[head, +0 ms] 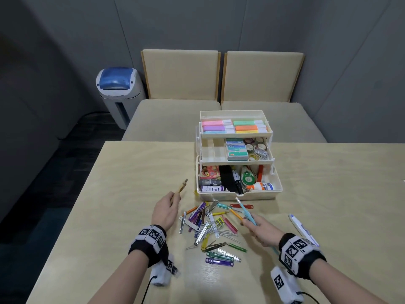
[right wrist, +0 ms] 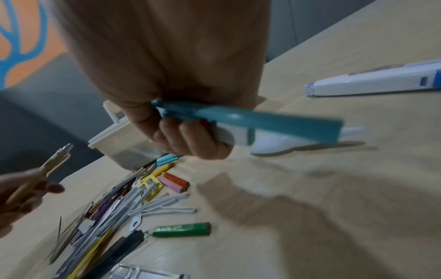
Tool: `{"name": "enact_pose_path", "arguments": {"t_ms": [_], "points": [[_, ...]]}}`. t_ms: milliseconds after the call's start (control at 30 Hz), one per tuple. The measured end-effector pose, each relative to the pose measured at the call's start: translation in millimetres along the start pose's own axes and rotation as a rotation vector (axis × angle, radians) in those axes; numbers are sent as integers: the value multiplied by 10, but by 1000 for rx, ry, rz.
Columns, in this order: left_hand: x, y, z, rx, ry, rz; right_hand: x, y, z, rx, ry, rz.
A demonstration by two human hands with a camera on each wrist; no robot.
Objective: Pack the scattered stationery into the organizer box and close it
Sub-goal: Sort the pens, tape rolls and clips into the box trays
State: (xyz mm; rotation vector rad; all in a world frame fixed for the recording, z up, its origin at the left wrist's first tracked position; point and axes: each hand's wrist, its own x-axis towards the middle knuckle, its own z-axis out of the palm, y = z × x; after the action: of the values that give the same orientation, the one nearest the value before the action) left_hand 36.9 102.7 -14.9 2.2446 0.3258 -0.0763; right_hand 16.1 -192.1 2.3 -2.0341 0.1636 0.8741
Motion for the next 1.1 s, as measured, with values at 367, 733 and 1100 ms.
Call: {"name": "enact_pose_path", "arguments": {"t_ms": [367,733,1100], "points": [[699,1518,-98,78,44,496,15,-822,-1171,224,366,-330],[1541,2310,16,372,4,407,291,-1478,-1978,-163,139,-365],[1180,1676,-98,208,106,323,447,-269,-347,-1155,-57,-215]]}}
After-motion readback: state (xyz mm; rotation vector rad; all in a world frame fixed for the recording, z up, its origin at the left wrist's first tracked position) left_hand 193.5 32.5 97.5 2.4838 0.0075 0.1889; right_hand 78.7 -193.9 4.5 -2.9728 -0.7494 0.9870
